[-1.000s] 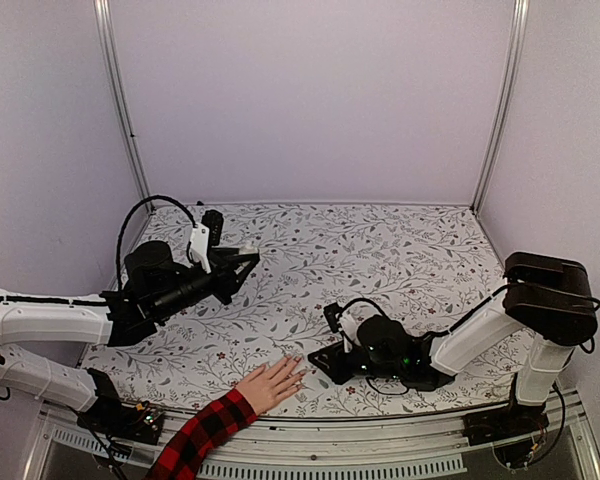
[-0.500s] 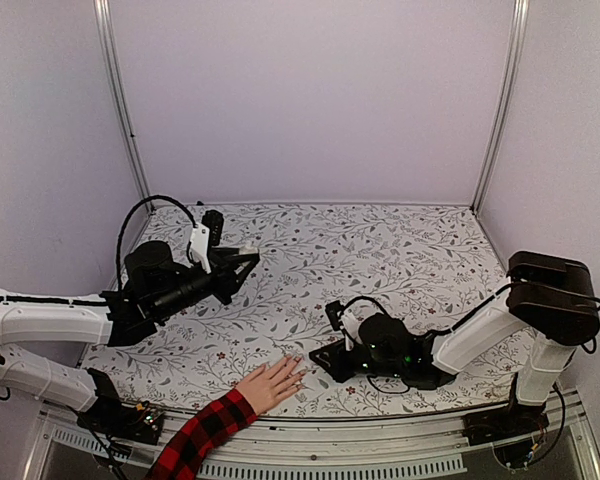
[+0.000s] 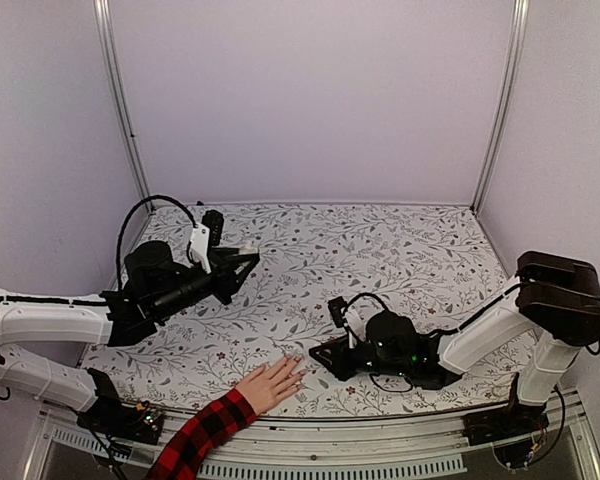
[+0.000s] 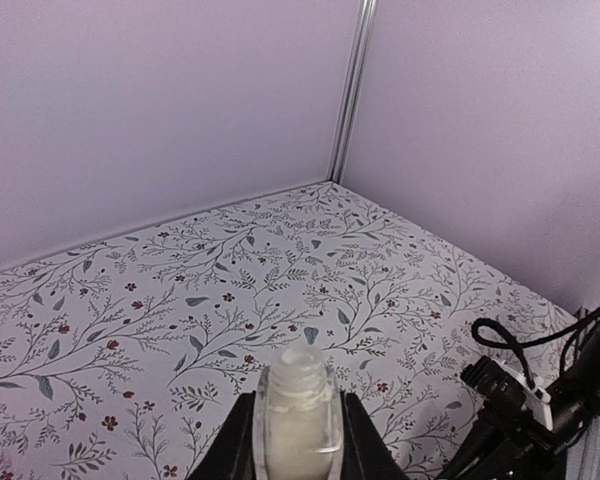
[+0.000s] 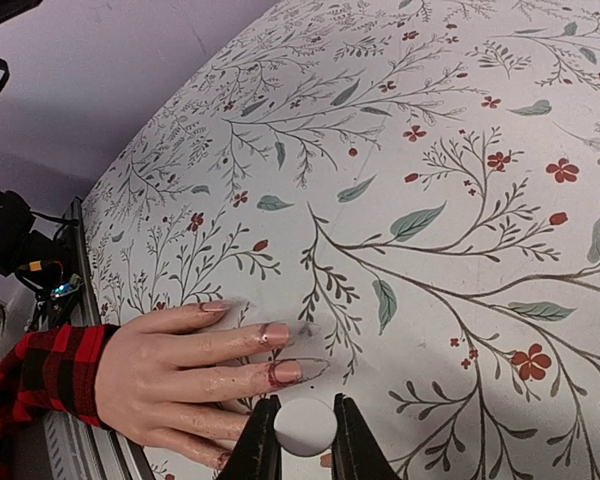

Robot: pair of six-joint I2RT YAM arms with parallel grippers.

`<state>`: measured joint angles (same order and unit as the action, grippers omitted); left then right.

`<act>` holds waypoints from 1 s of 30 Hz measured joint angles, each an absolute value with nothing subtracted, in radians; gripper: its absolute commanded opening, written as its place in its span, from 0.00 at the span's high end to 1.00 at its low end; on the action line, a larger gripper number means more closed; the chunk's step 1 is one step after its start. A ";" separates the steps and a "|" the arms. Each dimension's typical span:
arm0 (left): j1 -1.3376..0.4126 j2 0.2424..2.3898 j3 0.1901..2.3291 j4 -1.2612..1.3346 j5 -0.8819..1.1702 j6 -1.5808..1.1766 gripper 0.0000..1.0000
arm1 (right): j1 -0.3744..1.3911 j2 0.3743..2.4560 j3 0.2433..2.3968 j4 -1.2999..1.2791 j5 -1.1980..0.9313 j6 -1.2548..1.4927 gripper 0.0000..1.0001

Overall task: Paint the nails
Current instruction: Paint the nail polish on the nail.

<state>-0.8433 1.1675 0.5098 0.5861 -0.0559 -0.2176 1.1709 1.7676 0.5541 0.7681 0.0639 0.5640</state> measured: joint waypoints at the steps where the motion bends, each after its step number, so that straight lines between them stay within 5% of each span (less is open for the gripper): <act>1: -0.843 1.168 0.510 0.587 -0.056 -0.218 1.00 | 1.171 1.766 0.553 0.776 0.060 0.562 1.00; 30: -0.843 1.168 0.510 0.586 -0.056 -0.218 1.00 | 1.172 1.812 0.580 0.823 -0.029 0.552 1.00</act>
